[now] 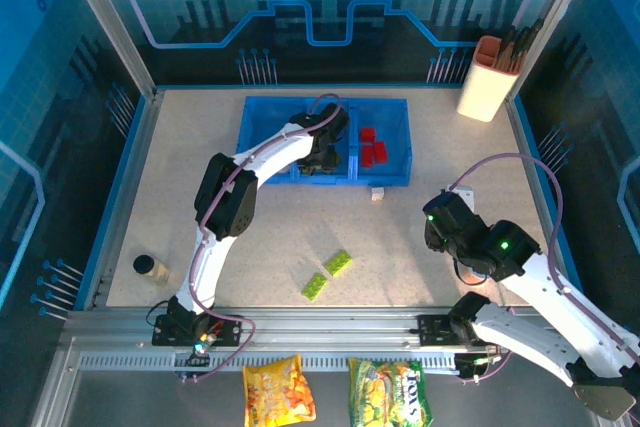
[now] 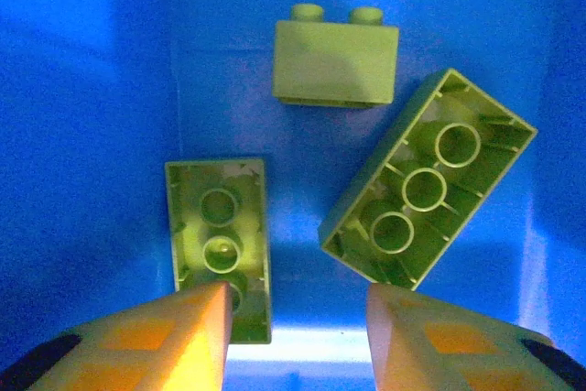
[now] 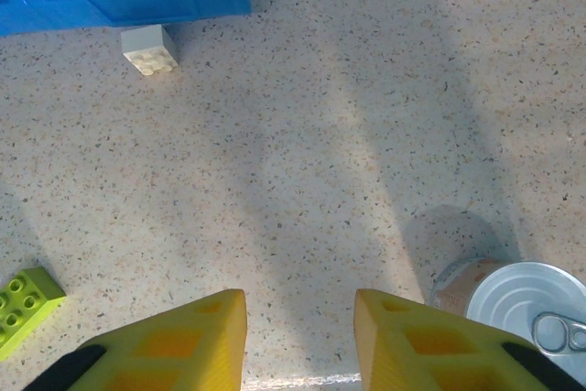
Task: Sort the legos into containers by color
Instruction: Place the lego in the container, then pick up the lego from the center of the table.
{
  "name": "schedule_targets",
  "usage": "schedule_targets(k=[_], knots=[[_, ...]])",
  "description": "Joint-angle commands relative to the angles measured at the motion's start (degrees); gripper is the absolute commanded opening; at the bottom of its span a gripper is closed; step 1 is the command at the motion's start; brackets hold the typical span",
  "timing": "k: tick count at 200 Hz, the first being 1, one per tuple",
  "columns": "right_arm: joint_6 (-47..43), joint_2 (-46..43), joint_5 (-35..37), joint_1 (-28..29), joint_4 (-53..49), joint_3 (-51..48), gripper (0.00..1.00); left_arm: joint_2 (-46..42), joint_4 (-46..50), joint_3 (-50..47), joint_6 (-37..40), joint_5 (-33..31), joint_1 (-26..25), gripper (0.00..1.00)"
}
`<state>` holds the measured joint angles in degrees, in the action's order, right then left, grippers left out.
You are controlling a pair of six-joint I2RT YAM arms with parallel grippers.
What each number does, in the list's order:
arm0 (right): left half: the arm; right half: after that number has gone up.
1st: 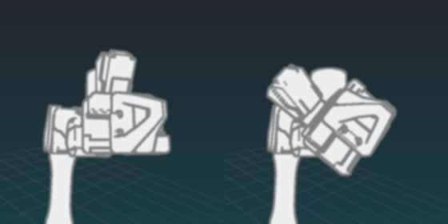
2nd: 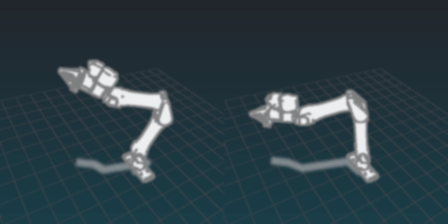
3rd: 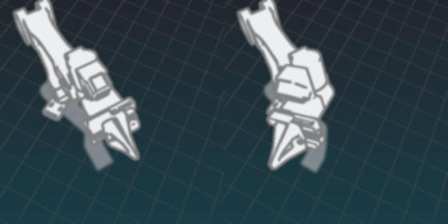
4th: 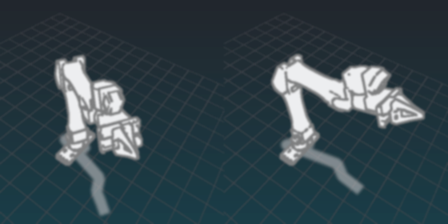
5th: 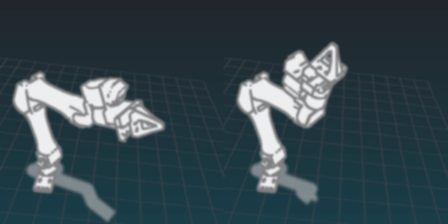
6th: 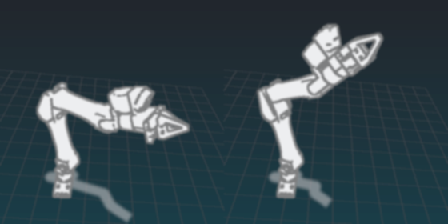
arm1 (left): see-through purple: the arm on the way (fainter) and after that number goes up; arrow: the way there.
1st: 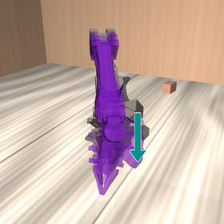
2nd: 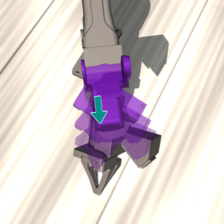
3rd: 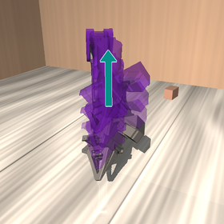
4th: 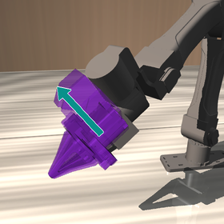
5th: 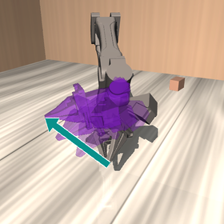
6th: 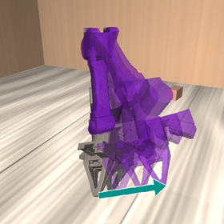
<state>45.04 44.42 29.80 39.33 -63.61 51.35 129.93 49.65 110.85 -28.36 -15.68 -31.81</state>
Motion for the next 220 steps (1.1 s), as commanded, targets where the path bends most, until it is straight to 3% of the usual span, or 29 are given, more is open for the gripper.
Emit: schedule_targets(k=[1, 140, 220], knots=[[0.32, 0.55, 0.62, -0.73, -0.56, -0.53, 0.38, -3.75, -0.17, -0.45, -0.10, 2.53, 0.37, 0.44], [-4.36, 11.63, -3.70, -2.73, 11.78, -0.64, 0.40, -26.11, -3.98, -20.85, 1.44, 8.12, 1.14, 0.46], [-10.59, 21.28, -7.84, -6.17, 21.92, -0.64, 0.40, -40.85, -3.03, -36.87, 5.46, 10.41, 7.53, 0.47]])
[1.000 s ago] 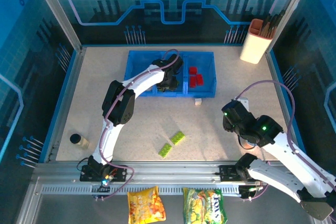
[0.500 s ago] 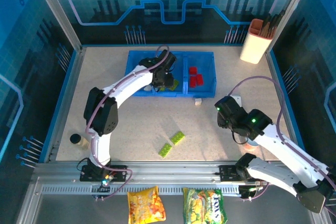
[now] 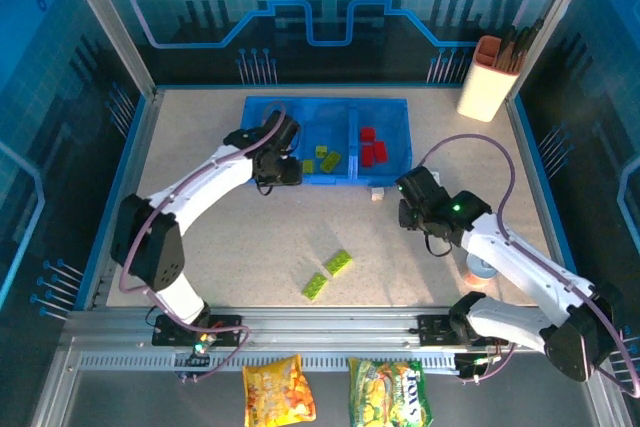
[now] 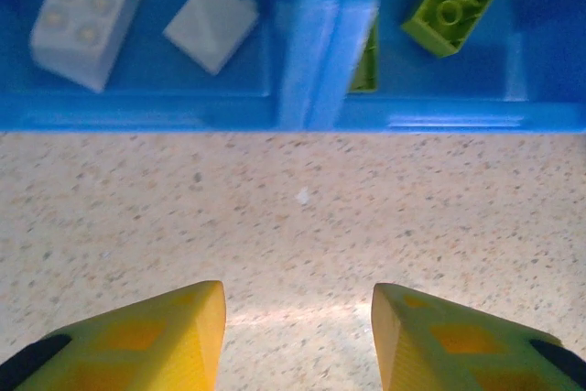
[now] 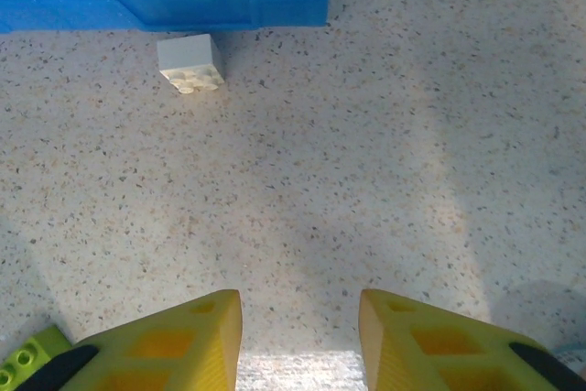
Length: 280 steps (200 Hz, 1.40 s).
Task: Sort the legos into containers by color
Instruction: Pick up the lego from the center of the table.
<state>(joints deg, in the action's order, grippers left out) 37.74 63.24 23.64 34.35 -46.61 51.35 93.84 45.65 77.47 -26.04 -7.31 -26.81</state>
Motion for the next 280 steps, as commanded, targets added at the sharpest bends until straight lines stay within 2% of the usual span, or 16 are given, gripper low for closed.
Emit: schedule_targets(k=[1, 57, 121, 172, 222, 280], knots=[[-3.42, 2.65, -1.76, -1.20, 5.06, -0.64, 0.41, -4.92, 1.08, -3.66, 3.17, 2.08, 2.63, 0.47], [-7.63, 12.80, -5.42, -1.92, 13.16, 1.84, 0.44, -12.13, 3.47, -10.13, 8.80, 6.11, 10.83, 0.50], [-9.43, 24.77, -4.23, -2.48, 18.22, 6.54, 0.48, -17.06, 5.15, -14.31, 16.34, 8.56, 18.72, 0.51], [-8.95, 30.64, -5.30, -4.69, 23.16, 7.67, 0.56, -17.61, -1.54, -19.35, 16.97, 10.43, 19.68, 0.51], [-9.34, 35.12, -7.70, -6.59, 25.63, 9.52, 0.56, -15.99, -3.14, -18.93, 16.91, 13.67, 21.76, 0.51], [-9.34, 39.91, -9.73, -7.10, 26.27, 12.66, 0.53, -16.32, -3.50, -19.11, 16.89, 14.61, 23.51, 0.51]])
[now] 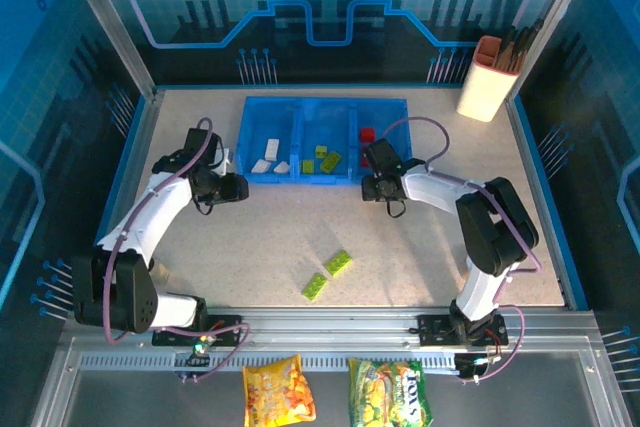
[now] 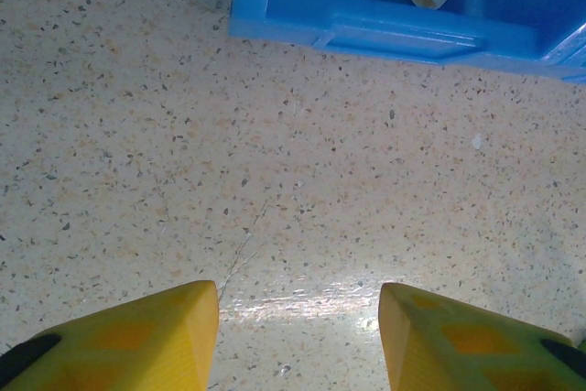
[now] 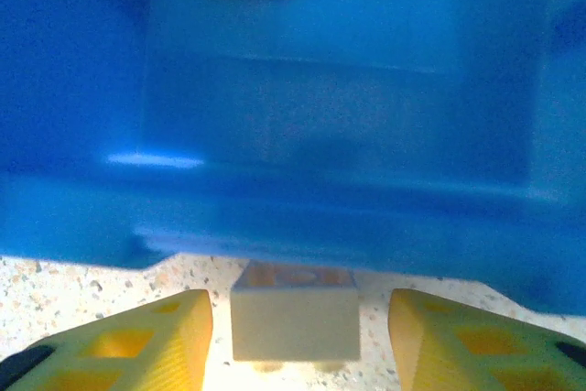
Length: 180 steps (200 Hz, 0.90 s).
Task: Sort the legos into containers by color
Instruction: Pick up the lego from the center of the table.
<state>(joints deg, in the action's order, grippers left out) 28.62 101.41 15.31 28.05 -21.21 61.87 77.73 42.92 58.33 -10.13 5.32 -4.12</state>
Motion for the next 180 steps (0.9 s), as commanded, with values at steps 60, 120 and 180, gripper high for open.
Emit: schedule_targets(k=[60, 120, 180], knots=[[0.82, 2.49, -0.90, -0.81, 0.21, 2.12, 0.42, -0.83, -0.74, -0.23, 0.97, 1.87, 0.87, 0.50], [1.00, 1.02, -0.37, -0.56, -1.11, 1.86, 0.36, -1.08, -0.72, -0.32, 0.98, 1.86, 0.87, 0.51], [0.25, -2.26, 1.65, 2.49, -5.01, 3.45, 0.34, -1.70, -0.81, -0.37, 0.90, 1.71, 0.89, 0.51]])
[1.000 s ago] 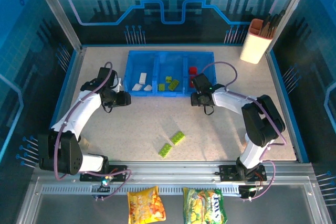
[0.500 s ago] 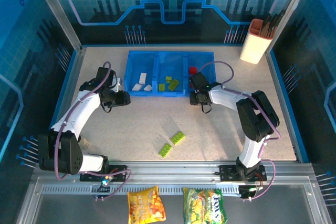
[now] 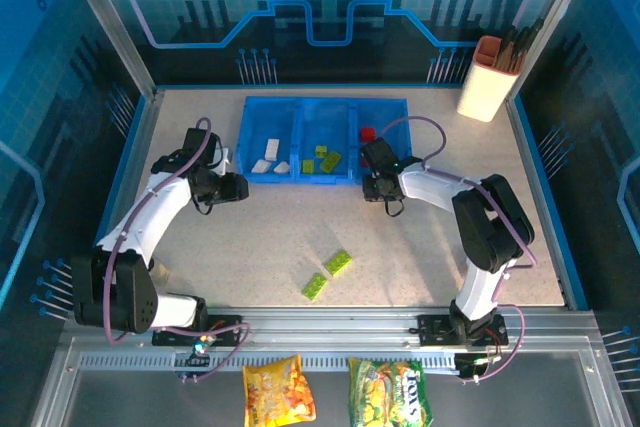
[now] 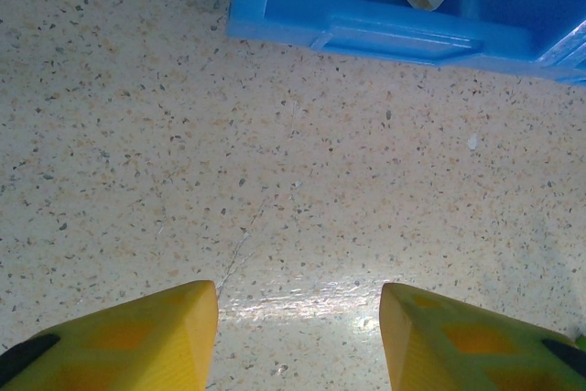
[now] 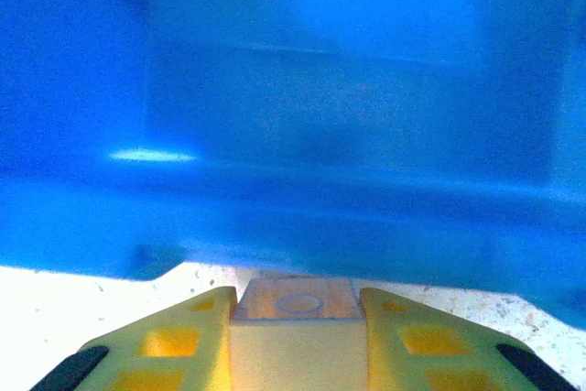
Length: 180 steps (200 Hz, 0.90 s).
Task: Sort the legos into containers by color
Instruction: Pick up the lego from the center of the table.
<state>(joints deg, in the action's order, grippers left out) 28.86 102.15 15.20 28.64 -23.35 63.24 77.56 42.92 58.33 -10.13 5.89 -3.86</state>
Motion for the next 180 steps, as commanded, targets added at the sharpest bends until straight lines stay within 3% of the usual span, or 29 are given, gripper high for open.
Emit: schedule_targets(k=[1, 104, 180], knots=[[0.03, -3.00, 1.76, 1.96, -2.90, 2.11, 0.34, -1.53, -0.81, -0.43, 0.90, 1.14, 0.62, 0.51], [1.89, 1.28, 4.83, 15.46, -8.70, 15.43, 0.34, -3.47, -0.82, -1.10, 0.98, 0.87, 0.61, 0.52], [2.11, 7.71, 4.04, 22.08, -6.47, 25.93, 0.34, -3.14, -0.92, -1.36, 0.93, 2.16, 0.61, 0.51]])
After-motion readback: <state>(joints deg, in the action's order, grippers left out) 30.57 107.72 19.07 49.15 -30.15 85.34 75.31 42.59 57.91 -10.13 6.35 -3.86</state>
